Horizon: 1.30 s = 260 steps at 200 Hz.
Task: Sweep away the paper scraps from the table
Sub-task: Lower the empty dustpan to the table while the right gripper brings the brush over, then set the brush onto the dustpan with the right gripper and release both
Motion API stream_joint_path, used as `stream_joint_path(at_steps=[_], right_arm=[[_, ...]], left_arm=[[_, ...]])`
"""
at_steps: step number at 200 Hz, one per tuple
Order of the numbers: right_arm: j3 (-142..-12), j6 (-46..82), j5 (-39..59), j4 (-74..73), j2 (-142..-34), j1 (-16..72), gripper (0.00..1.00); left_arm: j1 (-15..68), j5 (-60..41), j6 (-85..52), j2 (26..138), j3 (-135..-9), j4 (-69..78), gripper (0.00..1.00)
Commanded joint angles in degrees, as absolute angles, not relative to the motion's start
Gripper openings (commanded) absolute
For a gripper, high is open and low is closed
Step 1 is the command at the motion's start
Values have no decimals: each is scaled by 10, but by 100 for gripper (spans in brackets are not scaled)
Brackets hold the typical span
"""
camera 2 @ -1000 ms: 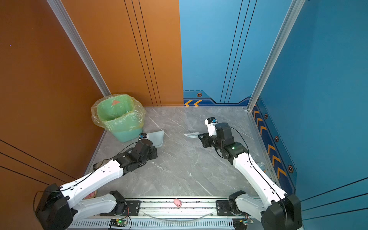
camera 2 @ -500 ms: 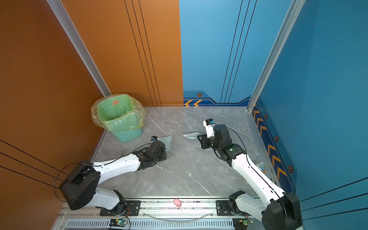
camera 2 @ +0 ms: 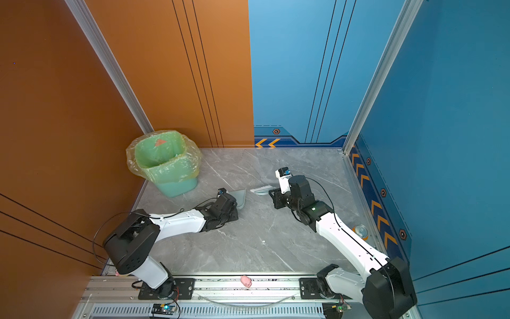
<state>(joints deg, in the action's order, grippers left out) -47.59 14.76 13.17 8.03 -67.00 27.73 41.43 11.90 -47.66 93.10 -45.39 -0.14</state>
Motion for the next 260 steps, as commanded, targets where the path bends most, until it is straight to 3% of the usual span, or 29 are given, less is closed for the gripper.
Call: stream_joint_path(at_steps=[1, 77, 177, 223, 227, 229, 231, 260], right_arm=[[-470, 134, 115, 55, -680, 284, 0], [-473, 119, 111, 53, -702, 288, 0], [-458, 104, 46, 13, -743, 347, 0], [-459, 102, 34, -48, -795, 374, 0], [-460, 101, 33, -53, -800, 377, 0], [-460, 100, 32, -54, -802, 379, 0], [-461, 99, 33, -56, -804, 380, 0], [-472, 87, 26, -76, -836, 395, 0]], left_arm=[[422, 118, -479, 939, -473, -18, 18], [425, 129, -488, 942, -480, -46, 51], [432, 187, -482, 790, -442, -104, 67], [429, 225, -486, 727, -412, -158, 80], [427, 227, -488, 723, -409, -159, 83], [427, 227, -488, 721, -407, -160, 95], [427, 228, -489, 719, -406, -161, 100], [420, 235, -500, 691, -382, -168, 98]])
